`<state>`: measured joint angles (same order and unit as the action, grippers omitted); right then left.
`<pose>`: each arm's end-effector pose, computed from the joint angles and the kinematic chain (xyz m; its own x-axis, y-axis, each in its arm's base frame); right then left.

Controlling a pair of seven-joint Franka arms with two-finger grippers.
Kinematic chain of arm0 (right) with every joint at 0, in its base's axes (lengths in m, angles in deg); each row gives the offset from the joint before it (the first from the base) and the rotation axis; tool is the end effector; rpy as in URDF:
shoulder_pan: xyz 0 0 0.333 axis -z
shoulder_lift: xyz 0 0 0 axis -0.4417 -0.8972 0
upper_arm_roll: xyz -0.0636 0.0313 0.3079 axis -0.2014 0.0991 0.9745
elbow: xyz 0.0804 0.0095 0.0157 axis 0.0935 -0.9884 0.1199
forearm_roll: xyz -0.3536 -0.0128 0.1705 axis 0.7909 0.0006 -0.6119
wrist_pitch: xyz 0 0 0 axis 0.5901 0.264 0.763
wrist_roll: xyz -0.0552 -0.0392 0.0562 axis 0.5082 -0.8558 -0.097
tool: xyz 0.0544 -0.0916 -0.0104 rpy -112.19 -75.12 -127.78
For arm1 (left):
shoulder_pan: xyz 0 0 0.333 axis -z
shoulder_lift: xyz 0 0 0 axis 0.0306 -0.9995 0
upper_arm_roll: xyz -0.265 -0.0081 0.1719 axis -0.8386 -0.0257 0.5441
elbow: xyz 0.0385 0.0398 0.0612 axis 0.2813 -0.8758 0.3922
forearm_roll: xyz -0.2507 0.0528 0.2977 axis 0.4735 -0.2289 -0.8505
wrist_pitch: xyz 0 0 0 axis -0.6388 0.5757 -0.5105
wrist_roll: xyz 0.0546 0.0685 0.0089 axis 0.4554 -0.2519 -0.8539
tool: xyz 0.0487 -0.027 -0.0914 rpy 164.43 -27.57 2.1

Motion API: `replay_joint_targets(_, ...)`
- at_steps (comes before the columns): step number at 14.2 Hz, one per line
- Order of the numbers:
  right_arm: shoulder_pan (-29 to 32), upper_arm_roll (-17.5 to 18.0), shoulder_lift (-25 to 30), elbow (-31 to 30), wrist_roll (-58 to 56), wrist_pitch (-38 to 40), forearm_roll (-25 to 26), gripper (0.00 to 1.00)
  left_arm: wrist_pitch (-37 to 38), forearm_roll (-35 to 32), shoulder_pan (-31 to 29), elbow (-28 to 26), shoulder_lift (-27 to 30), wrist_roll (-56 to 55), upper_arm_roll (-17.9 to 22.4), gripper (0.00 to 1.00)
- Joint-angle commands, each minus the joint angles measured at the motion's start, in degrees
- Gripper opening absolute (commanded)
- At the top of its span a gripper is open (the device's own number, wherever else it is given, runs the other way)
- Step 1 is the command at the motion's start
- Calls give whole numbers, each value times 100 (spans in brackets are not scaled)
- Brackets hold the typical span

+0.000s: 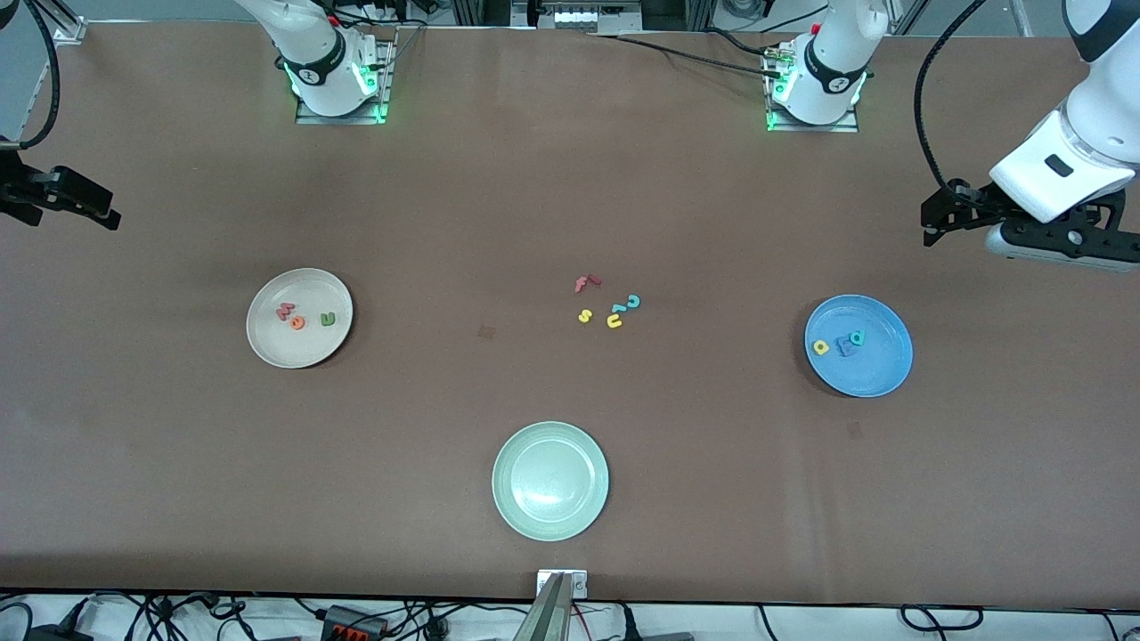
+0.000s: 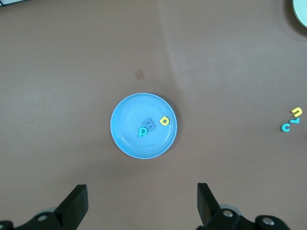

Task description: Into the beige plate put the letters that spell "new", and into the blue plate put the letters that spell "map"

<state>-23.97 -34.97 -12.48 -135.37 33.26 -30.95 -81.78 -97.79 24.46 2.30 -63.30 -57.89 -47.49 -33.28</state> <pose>0.5534 -0.0509 0.5978 0.9994 -0.0325 -0.0091 -0.0323 -0.9991 0.0281 0.5640 -0.0527 0.5871 0.9836 -0.1804 0.0061 -0.1797 -0.9820 -0.0583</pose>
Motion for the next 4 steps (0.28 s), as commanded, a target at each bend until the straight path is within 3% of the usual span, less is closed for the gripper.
replay_joint_targets(1, 65, 49, 56, -66, -37, -53, 63, 100, 57, -11, -28, 149, -178, 76, -13, 100)
replay_joint_targets(4, 65, 49, 56, -66, -37, -71, 63, 100, 30, -11, -28, 158, -205, 49, -13, 100)
